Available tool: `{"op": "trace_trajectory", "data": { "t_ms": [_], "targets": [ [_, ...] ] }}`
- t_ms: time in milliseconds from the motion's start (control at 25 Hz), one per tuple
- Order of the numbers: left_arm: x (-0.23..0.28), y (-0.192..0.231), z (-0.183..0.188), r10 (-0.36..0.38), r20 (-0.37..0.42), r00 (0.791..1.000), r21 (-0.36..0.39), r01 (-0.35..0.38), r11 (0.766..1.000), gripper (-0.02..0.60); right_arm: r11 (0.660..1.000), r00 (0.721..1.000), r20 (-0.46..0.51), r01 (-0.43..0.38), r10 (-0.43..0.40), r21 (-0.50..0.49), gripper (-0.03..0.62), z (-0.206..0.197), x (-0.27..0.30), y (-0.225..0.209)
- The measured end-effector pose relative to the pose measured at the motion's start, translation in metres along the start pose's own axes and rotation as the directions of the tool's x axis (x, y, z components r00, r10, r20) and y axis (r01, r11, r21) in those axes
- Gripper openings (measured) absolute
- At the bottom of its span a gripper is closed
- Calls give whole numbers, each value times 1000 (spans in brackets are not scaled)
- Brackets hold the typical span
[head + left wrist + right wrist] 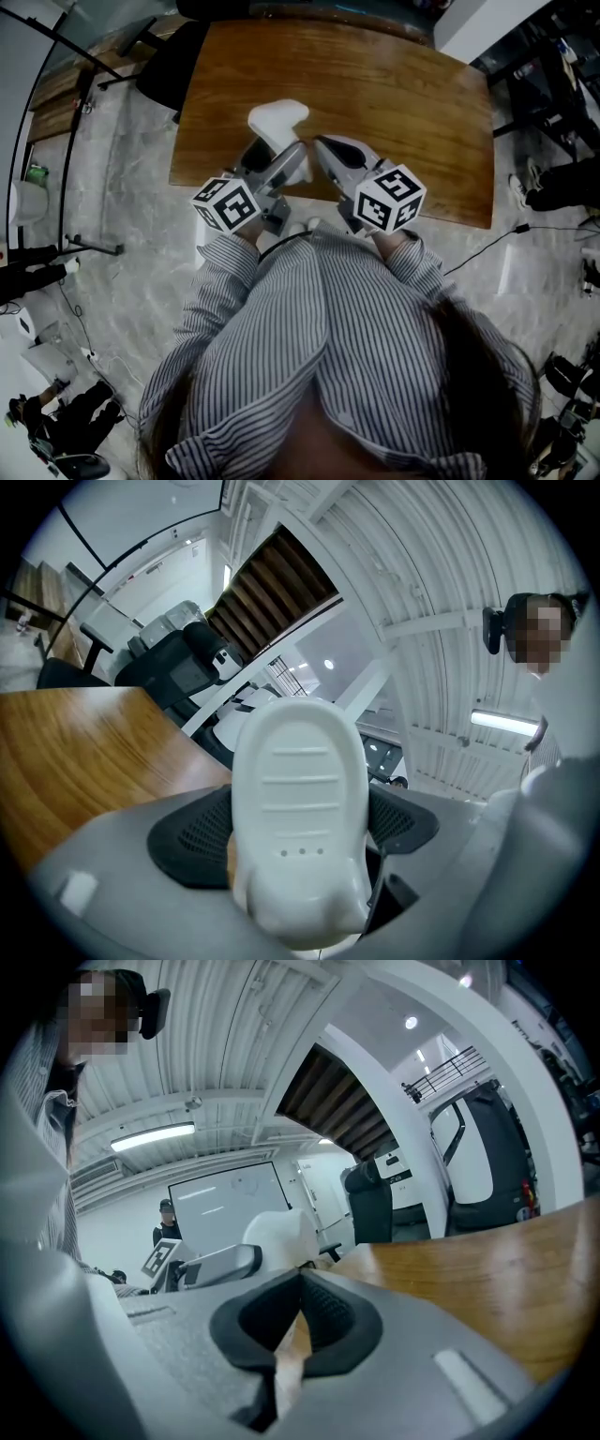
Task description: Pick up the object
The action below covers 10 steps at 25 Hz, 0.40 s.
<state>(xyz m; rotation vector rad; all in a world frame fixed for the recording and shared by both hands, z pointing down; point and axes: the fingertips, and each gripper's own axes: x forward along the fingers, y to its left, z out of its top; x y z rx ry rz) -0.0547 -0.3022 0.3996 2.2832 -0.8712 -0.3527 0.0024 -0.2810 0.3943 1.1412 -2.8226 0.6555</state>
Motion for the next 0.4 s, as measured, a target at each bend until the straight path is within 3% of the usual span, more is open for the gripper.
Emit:
{"op": "trace_trajectory", "data": {
  "t_ms": [400],
  "targets": [
    [4, 2, 5, -14, -3, 1000, 0, 14, 1000, 445, 1000, 1000, 0, 20, -20, -18, 2, 4, 2, -5]
  ]
}}
